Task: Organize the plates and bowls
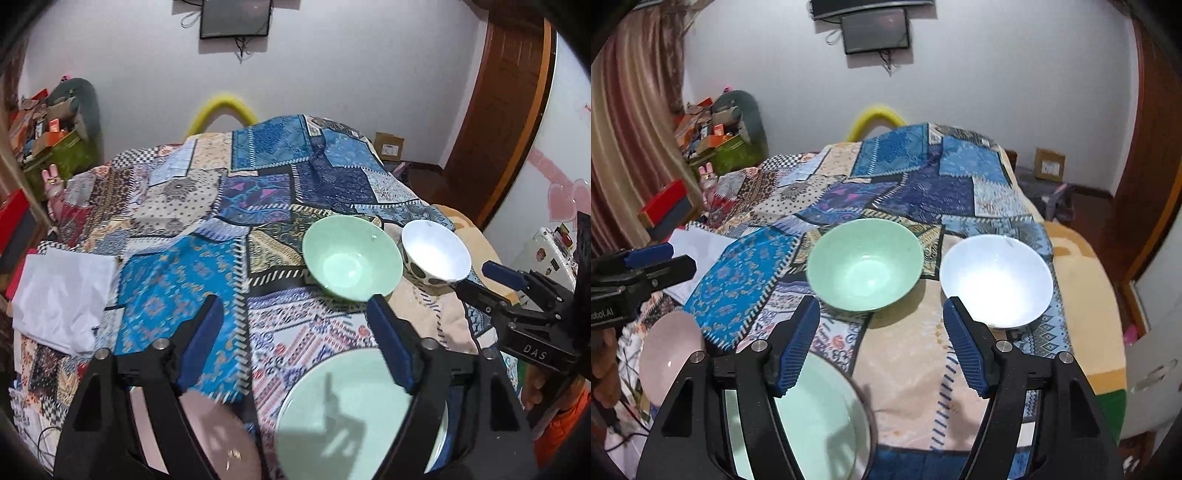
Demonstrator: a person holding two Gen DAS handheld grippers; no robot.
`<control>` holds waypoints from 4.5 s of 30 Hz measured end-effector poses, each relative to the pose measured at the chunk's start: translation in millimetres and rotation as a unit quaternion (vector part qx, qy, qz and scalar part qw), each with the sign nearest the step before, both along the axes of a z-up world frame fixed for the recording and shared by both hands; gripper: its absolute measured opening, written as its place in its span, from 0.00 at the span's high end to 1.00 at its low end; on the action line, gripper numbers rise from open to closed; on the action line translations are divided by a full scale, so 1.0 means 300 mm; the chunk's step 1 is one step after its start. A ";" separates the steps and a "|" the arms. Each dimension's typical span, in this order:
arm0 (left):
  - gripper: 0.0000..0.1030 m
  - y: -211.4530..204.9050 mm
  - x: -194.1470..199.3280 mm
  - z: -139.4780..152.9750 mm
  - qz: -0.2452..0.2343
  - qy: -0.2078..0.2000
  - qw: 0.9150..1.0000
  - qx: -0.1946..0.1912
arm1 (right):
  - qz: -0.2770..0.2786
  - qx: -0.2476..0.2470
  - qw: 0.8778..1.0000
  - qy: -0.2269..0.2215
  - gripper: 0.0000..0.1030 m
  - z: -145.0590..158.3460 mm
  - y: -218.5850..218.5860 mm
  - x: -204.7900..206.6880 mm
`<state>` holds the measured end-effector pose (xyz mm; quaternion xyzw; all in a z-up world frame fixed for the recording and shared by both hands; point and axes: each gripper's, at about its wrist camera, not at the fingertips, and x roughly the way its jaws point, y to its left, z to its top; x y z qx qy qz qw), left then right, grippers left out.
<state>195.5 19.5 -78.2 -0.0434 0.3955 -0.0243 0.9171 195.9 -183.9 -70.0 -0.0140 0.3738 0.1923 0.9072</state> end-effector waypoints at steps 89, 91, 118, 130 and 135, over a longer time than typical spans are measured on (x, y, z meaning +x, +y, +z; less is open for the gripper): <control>0.74 0.082 -0.169 0.033 -0.007 0.054 0.998 -0.016 | 0.057 0.044 0.997 0.021 0.78 0.058 0.220 -0.152; 0.74 0.102 -0.197 0.032 -0.001 0.055 0.998 -0.016 | 0.063 0.045 0.997 0.021 0.78 0.061 0.241 -0.169; 0.74 0.477 -0.435 -0.169 0.094 0.105 0.989 -0.052 | 0.151 0.026 0.985 0.081 0.78 -0.098 0.600 -0.306; 0.74 0.516 -0.434 -0.297 0.091 0.142 0.984 -0.062 | 0.152 0.016 0.980 0.131 0.78 -0.217 0.649 -0.299; 0.74 0.518 -0.432 -0.331 0.089 0.156 0.981 -0.071 | 0.155 0.003 0.977 0.146 0.78 -0.257 0.659 -0.294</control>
